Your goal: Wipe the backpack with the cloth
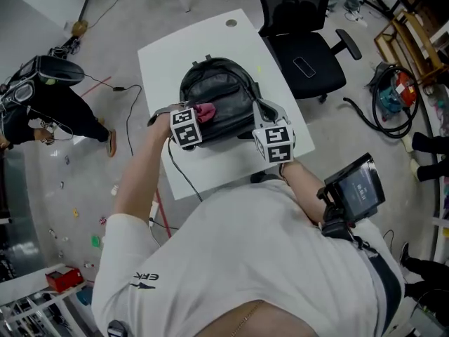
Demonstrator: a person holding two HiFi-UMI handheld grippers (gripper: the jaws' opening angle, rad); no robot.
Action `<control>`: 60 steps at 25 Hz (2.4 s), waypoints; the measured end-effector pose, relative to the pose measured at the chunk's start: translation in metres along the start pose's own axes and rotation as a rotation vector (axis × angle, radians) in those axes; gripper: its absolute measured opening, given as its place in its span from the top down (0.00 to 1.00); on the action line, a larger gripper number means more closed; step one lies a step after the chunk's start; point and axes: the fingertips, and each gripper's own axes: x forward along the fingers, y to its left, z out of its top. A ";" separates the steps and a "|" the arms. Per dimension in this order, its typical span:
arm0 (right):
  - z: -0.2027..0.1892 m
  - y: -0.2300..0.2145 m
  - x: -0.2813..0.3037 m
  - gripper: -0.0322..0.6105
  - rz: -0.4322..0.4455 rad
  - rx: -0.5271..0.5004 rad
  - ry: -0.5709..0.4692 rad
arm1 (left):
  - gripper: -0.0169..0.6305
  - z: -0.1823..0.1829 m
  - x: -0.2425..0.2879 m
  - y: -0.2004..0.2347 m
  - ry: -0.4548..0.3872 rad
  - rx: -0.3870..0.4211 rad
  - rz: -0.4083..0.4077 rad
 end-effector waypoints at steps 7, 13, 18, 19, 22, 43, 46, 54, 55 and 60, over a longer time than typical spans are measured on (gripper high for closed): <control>0.000 0.007 0.003 0.95 0.016 0.004 -0.004 | 0.81 -0.022 -0.003 -0.009 0.037 -0.040 -0.026; -0.004 -0.009 -0.004 0.95 -0.024 0.025 -0.009 | 0.81 0.002 -0.008 0.011 -0.004 -0.028 0.003; -0.010 -0.033 -0.011 0.95 -0.088 0.042 -0.009 | 0.81 0.063 -0.003 0.043 -0.136 0.021 0.068; -0.012 -0.038 -0.012 0.95 -0.102 0.045 -0.008 | 0.81 0.077 0.001 0.047 -0.157 0.043 0.077; -0.019 -0.058 -0.020 0.95 -0.147 0.056 -0.011 | 0.81 0.115 0.018 0.050 -0.189 0.119 0.076; -0.020 -0.033 -0.012 0.95 -0.087 0.050 0.005 | 0.81 0.078 0.010 0.006 -0.098 0.181 -0.023; -0.019 -0.026 -0.012 0.95 -0.066 0.042 0.009 | 0.81 0.058 0.007 -0.001 -0.068 0.148 -0.035; -0.022 -0.018 -0.012 0.95 -0.041 0.030 0.009 | 0.81 0.017 0.010 -0.010 0.008 0.071 -0.040; -0.021 -0.017 -0.012 0.95 -0.042 0.029 0.010 | 0.81 0.012 0.010 -0.010 0.014 0.064 -0.040; -0.030 -0.018 -0.016 0.95 -0.055 0.028 0.029 | 0.81 0.011 0.019 -0.010 -0.003 0.014 -0.026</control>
